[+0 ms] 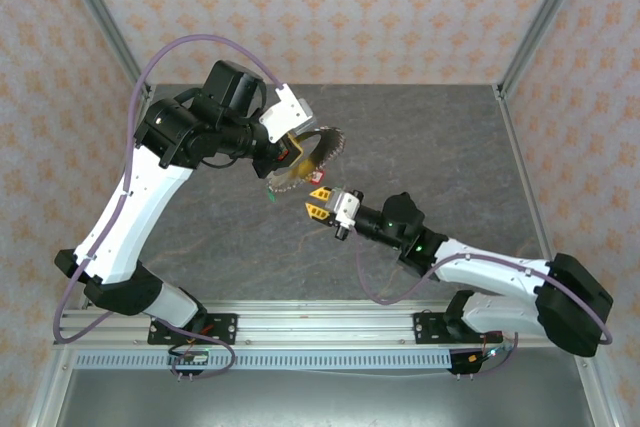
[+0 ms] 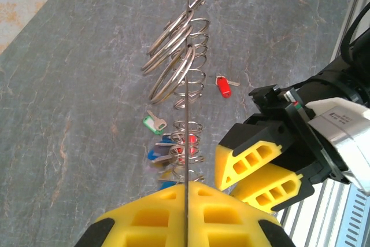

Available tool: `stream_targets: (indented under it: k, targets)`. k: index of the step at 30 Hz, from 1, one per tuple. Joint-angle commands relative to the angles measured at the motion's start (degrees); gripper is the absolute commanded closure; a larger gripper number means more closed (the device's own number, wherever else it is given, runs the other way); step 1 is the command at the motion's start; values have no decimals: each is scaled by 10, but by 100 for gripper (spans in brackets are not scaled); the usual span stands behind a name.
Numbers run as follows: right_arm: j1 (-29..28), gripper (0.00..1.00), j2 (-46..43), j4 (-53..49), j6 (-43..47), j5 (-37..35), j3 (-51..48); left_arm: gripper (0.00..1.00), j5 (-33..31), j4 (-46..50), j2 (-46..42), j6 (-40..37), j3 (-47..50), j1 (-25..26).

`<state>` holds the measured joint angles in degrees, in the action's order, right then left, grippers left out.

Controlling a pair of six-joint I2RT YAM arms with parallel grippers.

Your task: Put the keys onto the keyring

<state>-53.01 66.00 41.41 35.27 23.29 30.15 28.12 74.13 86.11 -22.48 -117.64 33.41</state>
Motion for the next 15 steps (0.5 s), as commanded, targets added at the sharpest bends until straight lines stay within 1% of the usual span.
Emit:
stream_targets:
  k: [1,4,8,15]
  targets:
    - [-5,76,11,54,1,-8,28,100,16,-19,-14,-5,0,6]
    - [-5,77,15,60,1,-11,33,100,16,-20,-14,-3,1,6]
    - [-5,76,43,87,-8,-41,31,100,19,-22,-15,1,2,6]
    - [-5,76,63,94,-12,-63,30,100,19,-24,-18,4,3,7]
